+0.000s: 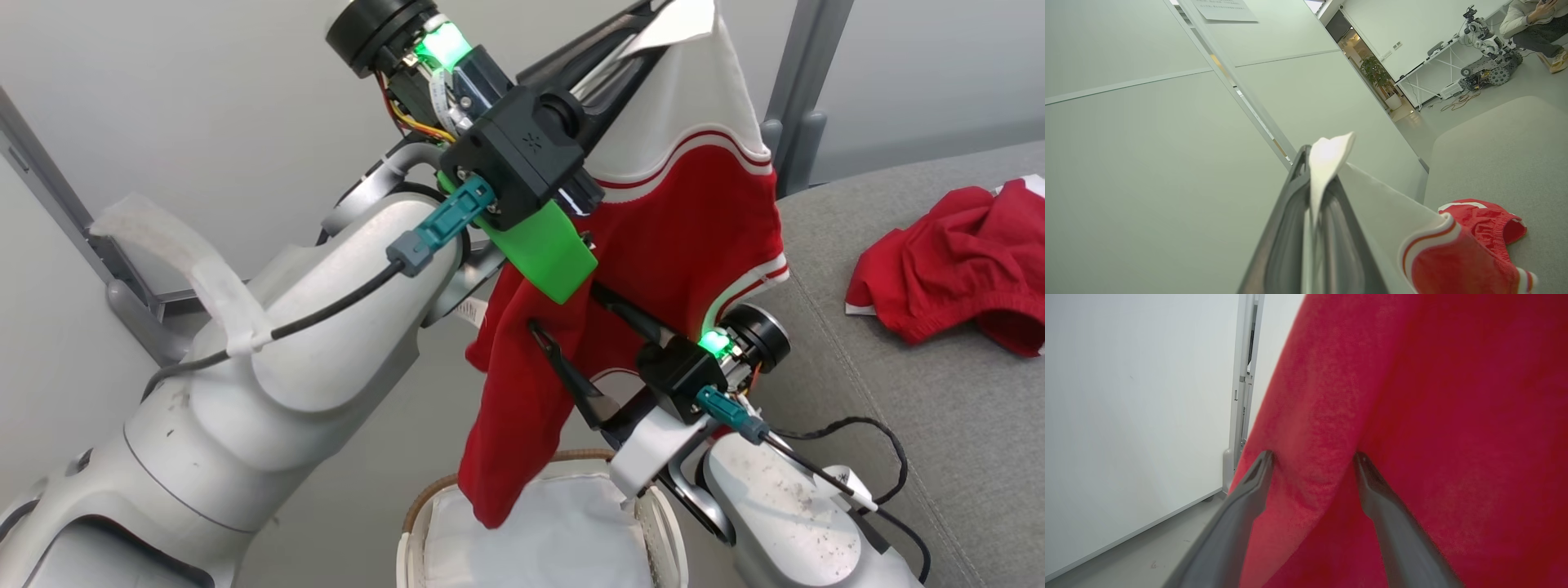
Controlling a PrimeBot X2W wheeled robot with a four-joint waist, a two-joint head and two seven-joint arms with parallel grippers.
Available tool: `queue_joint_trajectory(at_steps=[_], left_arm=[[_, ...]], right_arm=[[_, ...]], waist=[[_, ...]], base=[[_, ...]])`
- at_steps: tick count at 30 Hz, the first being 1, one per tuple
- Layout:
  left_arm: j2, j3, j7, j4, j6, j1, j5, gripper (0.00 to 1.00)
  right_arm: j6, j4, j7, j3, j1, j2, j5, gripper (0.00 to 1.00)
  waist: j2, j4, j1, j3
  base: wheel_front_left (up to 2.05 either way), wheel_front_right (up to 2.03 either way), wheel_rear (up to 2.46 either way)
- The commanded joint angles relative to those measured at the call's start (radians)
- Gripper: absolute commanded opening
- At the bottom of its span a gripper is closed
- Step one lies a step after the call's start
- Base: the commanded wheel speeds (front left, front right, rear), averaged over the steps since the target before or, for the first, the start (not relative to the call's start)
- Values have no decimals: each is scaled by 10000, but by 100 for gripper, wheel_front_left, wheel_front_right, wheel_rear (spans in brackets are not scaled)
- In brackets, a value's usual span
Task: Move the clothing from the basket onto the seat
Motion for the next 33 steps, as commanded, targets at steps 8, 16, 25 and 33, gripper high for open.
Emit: queue_joint_trajectory(at_steps=[8, 16, 25, 33], left_arm=[[-223, -194, -68, -186, 4, -194, -291, 0], [94, 33, -80, 297, 155, 349, -691, 0], [307, 359, -263, 1429, 353, 1644, -1414, 0], [90, 756, -395, 2160, 608, 3382, -1730, 100]], right_arm=[[-14, 310, -1, -47, -600, -30, 280, 0], [-14, 114, -1, -169, -442, -31, 202, 0], [-14, -355, -1, -779, 60, -28, 163, 0], [-14, -813, -1, -1712, 451, -28, -56, 0]], waist=[[0, 212, 1, -49], [0, 165, 1, 14], [0, -75, 1, 134], [0, -268, 1, 272]], base=[[0, 0, 0], [0, 0, 0], [0, 0, 0], [0, 0, 0]])
